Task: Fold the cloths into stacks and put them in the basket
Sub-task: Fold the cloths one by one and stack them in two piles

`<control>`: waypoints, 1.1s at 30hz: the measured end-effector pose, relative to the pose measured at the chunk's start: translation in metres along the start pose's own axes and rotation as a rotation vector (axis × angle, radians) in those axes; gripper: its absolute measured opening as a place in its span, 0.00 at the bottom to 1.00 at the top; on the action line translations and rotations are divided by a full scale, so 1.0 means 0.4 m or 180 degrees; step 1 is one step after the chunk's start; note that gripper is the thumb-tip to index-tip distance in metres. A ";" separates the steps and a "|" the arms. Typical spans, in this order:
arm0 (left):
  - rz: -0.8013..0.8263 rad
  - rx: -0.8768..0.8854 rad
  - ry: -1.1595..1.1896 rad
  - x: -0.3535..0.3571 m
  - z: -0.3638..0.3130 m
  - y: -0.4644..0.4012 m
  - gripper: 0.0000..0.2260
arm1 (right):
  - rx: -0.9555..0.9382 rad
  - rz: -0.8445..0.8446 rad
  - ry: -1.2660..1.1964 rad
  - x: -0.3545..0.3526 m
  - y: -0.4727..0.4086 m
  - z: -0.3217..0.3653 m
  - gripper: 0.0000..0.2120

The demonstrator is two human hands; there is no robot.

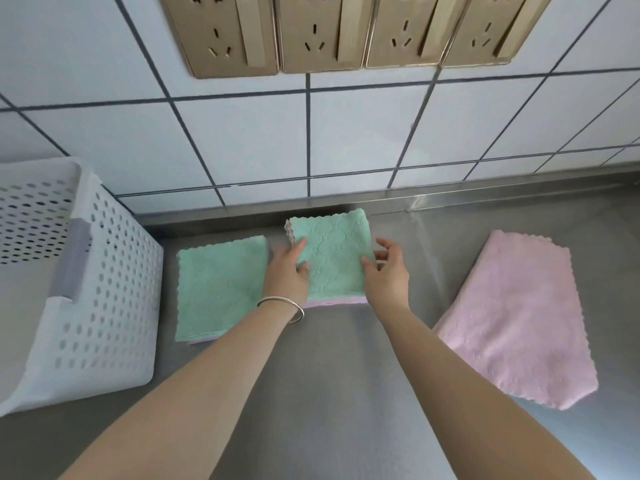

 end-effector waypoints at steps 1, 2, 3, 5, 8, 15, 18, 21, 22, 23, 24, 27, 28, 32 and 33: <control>0.0004 0.0038 -0.0065 0.008 0.005 -0.003 0.20 | -0.0047 -0.0019 0.0027 0.002 -0.002 -0.007 0.18; -0.0005 0.0089 -0.0102 0.010 0.007 -0.006 0.20 | -0.0121 -0.0040 0.0073 0.002 -0.001 -0.009 0.17; -0.0011 0.0132 -0.0124 0.017 0.009 -0.009 0.20 | -0.0213 -0.0090 0.0156 0.005 -0.006 -0.012 0.17; -0.0028 0.0170 -0.0196 0.029 0.015 -0.009 0.20 | -0.0489 -0.0180 0.0410 0.012 -0.005 -0.010 0.19; -0.0098 0.0351 -0.0464 0.034 0.016 0.001 0.21 | -0.1773 -0.0494 0.1327 0.021 0.017 0.006 0.25; 0.0014 0.1155 -0.1892 0.074 0.025 0.017 0.33 | -0.2319 0.0697 0.3000 0.074 0.012 -0.031 0.28; 0.0361 0.1004 -0.2027 0.087 0.040 0.003 0.32 | -0.1943 0.0815 0.2759 0.079 0.001 -0.028 0.30; 0.0469 0.1016 -0.2417 0.071 0.018 -0.011 0.32 | -0.1791 0.0968 0.2547 0.073 -0.012 -0.010 0.30; 0.0416 0.1067 -0.2496 0.062 0.000 -0.009 0.32 | -0.1749 0.0898 0.2411 0.057 -0.013 -0.009 0.30; 0.0316 0.1159 -0.2469 0.054 -0.023 -0.003 0.31 | -0.1720 0.0704 0.2211 0.028 -0.011 -0.008 0.28; 0.0153 0.1313 -0.2332 0.047 -0.048 0.010 0.31 | -0.1791 0.0389 0.1986 -0.010 -0.002 -0.011 0.26; -0.0433 0.2220 -0.1759 0.052 -0.127 0.087 0.25 | -0.2206 -0.0712 0.1515 -0.160 0.056 -0.059 0.18; -0.0482 0.2498 -0.1580 0.069 -0.143 0.122 0.23 | -0.2264 -0.0884 0.1502 -0.211 0.079 -0.091 0.17; 0.0158 0.2904 -0.1004 0.159 -0.157 0.255 0.18 | -0.2354 -0.0859 0.1900 -0.352 0.150 -0.227 0.15; 0.0325 0.2954 -0.1006 0.182 -0.150 0.283 0.19 | -0.2317 -0.0807 0.2076 -0.371 0.159 -0.254 0.14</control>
Point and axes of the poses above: each hand's wrist, its own y-axis away from the middle knuckle, its own x-axis out of the palm, z = x × y, the point moved 5 cm from there along -y, towards the middle knuckle, and after that the axes turned 15 degrees about -z, right-handed, at the moved point
